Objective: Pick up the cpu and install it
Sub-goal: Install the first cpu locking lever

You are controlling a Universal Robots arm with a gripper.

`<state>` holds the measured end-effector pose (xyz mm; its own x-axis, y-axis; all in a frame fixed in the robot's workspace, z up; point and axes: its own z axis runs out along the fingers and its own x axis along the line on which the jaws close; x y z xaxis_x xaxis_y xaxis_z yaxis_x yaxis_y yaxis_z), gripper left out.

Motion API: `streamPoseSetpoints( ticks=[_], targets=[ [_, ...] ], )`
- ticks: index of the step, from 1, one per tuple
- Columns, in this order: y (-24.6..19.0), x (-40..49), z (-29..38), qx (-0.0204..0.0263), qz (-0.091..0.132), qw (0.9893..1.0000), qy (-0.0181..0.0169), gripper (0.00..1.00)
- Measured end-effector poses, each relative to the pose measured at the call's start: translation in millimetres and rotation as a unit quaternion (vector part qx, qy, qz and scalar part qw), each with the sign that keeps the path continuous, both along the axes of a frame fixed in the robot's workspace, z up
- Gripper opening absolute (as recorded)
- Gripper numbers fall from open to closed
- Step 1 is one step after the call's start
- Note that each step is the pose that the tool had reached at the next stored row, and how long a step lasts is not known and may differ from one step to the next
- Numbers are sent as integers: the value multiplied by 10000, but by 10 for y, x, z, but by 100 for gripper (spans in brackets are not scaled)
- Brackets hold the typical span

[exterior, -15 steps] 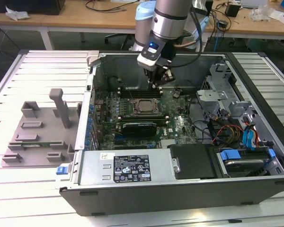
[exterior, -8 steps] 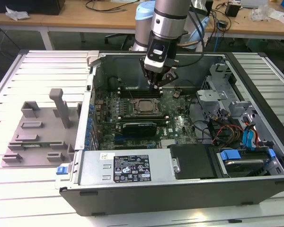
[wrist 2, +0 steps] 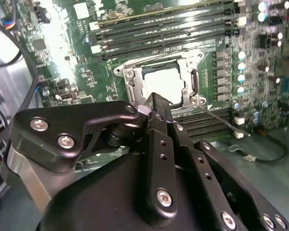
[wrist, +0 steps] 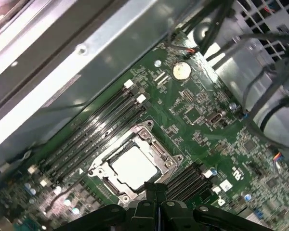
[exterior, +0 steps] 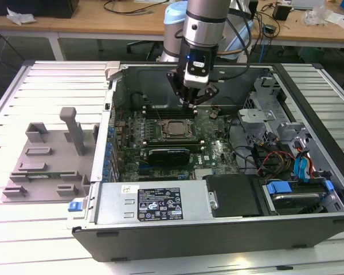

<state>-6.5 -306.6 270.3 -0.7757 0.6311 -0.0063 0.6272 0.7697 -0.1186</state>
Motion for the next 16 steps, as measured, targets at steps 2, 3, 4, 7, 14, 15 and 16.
streamPoseSetpoints(
  ticks=[2, 3, 4, 7, 14, 15, 16],
  targets=[
    [0, -1, 0, 116, 181, 9998, 0, 11],
    [0, -1, -1, 162, 226, 9996, 0, 11],
    [0, 0, -1, 192, 290, 9994, 0, 11],
    [0, -1, -4, 197, 673, 9975, 7, 11],
    [0, 0, -8, 196, 1582, 9872, 25, 11],
    [0, -1, -9, 196, 1681, 9856, 27, 11],
    [0, 0, -9, 196, 1840, 9827, 30, 11]
  ],
)
